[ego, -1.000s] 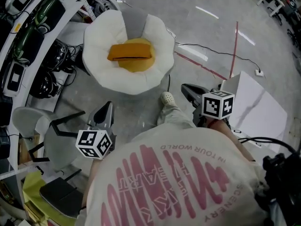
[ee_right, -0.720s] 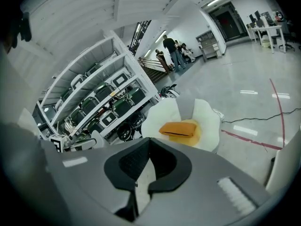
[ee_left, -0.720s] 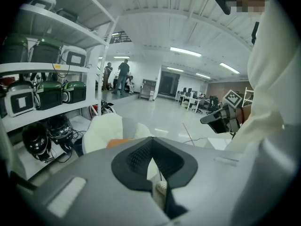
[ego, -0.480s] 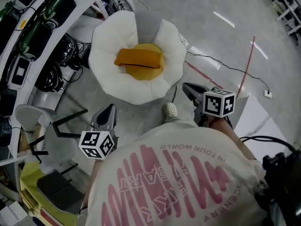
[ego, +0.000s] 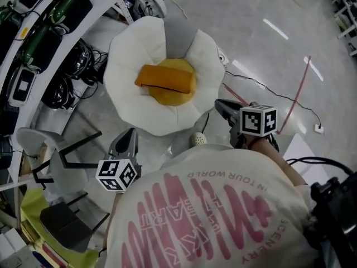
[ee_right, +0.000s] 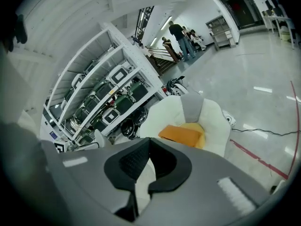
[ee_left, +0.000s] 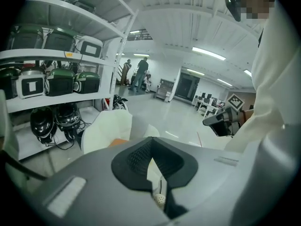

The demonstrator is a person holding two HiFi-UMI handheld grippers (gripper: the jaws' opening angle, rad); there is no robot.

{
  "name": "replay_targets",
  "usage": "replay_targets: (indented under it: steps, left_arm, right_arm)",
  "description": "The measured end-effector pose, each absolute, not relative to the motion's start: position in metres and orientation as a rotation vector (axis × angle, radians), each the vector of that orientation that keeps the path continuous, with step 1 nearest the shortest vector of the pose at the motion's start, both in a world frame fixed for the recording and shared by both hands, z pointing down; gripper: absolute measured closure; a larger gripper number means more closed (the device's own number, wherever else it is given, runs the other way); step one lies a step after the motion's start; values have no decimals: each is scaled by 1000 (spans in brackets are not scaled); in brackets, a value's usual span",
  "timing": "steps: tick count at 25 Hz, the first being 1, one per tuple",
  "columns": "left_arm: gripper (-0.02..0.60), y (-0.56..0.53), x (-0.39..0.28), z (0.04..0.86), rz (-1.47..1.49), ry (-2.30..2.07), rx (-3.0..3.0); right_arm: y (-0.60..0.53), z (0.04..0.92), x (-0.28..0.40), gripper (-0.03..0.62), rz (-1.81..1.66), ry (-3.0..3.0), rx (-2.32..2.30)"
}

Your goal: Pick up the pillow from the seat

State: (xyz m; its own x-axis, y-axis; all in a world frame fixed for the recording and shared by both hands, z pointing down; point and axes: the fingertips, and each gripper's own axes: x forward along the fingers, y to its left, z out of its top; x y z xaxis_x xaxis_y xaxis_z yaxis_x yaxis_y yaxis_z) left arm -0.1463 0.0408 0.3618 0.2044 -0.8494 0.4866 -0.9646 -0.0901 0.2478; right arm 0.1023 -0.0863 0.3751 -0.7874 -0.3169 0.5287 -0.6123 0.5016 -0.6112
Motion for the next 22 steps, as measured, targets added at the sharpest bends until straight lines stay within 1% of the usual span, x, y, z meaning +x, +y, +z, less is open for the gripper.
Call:
replay_targets:
  steps: [11,17,22]
  left_arm:
    - [565,0,-140,385,300,-1703,1838]
    - [565,-13,-110,439,342,-1579,1737]
    - [565,-37,-106,480,353,-1538,1718]
  right_arm:
    - [-144,397,88,589,1214,-2370,614]
    - [-163,465,86,589,1378,-2263,614]
    - [-185,536,90,589,1484,-2181,687]
